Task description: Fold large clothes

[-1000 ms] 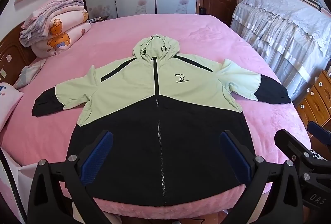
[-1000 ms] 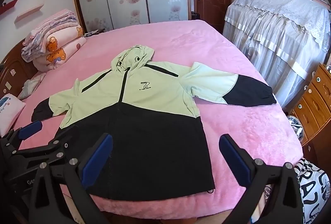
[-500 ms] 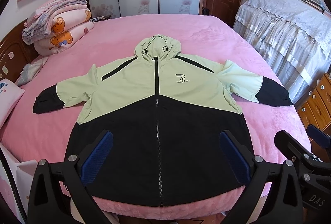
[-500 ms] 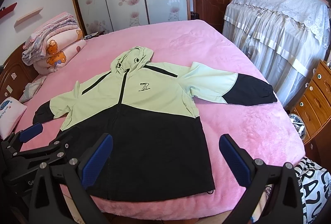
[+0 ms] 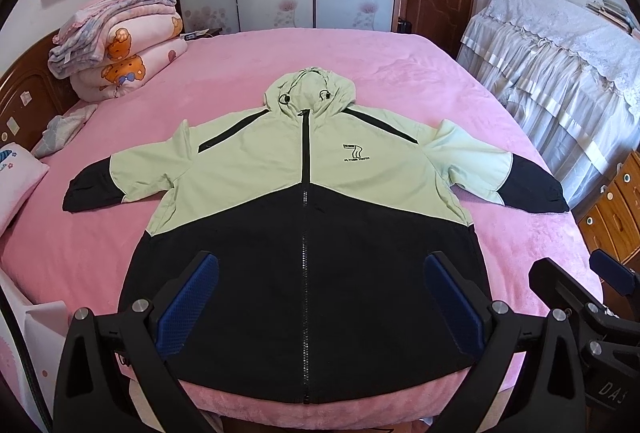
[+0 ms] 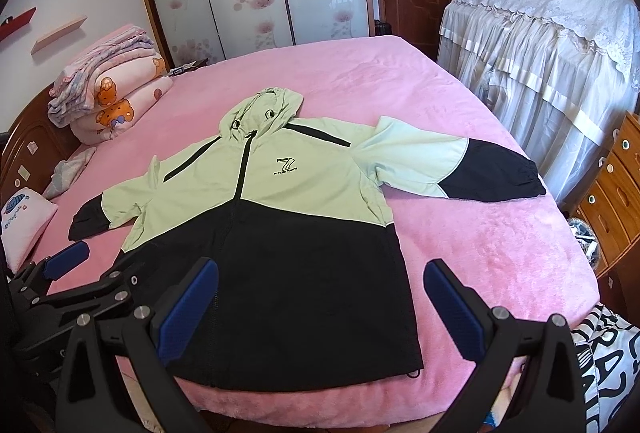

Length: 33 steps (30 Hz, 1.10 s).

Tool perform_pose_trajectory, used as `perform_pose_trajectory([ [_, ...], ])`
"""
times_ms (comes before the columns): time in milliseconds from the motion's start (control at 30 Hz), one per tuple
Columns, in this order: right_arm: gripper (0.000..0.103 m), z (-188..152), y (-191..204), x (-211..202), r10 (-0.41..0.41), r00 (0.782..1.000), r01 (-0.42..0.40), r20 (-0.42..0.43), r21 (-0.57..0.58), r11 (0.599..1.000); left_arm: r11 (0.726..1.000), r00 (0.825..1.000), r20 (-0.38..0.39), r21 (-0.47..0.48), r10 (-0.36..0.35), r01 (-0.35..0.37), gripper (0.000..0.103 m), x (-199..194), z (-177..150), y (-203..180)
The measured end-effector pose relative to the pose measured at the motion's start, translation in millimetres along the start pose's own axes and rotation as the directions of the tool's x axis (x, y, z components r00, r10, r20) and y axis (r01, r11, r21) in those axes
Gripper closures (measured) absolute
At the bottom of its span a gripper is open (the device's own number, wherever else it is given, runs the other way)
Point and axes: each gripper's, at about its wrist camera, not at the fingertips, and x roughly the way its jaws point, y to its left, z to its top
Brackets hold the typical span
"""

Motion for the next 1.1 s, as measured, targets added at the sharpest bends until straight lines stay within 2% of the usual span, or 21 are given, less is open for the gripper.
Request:
perform_pose_trajectory([
  [367, 0.000, -2, -8, 7, 0.027, 1.000, -0.027, 0.004, 0.014, 1.000, 1.000, 1.000, 0.007, 0.014, -0.018, 0.017, 0.002, 4, 5, -4],
  [633, 0.000, -3, -10, 11, 0.055, 0.998, -0.055, 0.009, 0.022, 0.998, 0.998, 1.000, 0.019, 0.056, 0.014, -0.015, 0.003, 4, 8, -11],
  [1000, 0.000, 0, -12, 18, 0.075, 0.997, -0.075, 0.010, 0.019, 0.997, 1.000, 0.999, -0.048, 0.016, -0.003, 0.003, 0.002, 20, 9, -10],
  [1100, 0.000, 0, -12, 19, 0.076, 0.997, -0.077, 0.011, 0.019, 0.997, 1.000, 0.999, -0.045, 0.014, -0.002, 0.002, 0.002, 21, 9, -12],
])
